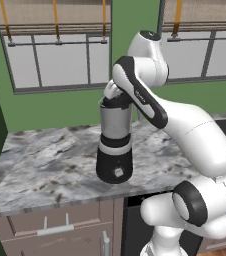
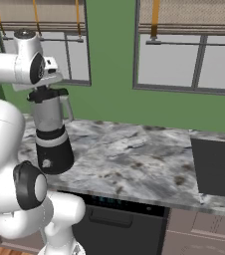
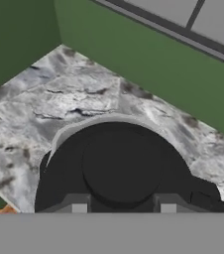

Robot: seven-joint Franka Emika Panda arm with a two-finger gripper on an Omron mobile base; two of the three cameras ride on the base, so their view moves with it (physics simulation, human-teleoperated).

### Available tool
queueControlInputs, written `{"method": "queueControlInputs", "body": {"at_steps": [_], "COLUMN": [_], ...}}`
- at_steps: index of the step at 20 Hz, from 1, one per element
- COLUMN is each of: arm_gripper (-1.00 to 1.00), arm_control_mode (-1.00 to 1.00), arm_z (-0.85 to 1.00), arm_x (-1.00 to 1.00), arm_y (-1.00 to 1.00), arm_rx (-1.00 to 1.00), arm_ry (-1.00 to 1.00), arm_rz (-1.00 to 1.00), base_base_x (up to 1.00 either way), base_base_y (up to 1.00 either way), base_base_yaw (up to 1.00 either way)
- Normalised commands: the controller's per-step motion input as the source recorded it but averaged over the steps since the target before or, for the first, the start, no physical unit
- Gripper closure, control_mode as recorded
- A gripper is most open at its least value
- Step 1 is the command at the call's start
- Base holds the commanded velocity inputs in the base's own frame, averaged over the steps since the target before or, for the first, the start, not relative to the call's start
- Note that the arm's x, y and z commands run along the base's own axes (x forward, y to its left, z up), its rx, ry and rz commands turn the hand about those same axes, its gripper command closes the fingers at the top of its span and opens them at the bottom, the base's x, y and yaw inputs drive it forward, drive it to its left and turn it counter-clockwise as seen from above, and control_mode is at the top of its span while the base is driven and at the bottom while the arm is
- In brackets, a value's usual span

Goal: Close the lid blender by securely placing the lid on top.

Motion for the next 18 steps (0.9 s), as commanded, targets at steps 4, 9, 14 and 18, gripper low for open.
{"method": "queueControlInputs", "body": {"at_steps": [4,9,14,18], "arm_gripper": [1.0,-1.0,-1.0,-1.0], "arm_control_mode": [-1.0,-1.0,-1.0,-1.0], "arm_z": [-0.09,-0.22,-0.3,-0.21], "arm_x": [-0.33,-0.03,0.11,0.0], "arm_y": [0.19,0.12,0.0,0.0], "arm_rx": [0.0,0.01,0.01,0.04], "arm_ry": [-0.12,-0.17,-0.17,-0.13], "arm_rz": [-0.02,-0.01,0.01,0.01], "base_base_x": [0.0,0.0,0.0,0.0], "base_base_y": [0.0,0.0,0.0,0.0], "base_base_yaw": [0.0,0.0,0.0,0.0]}}
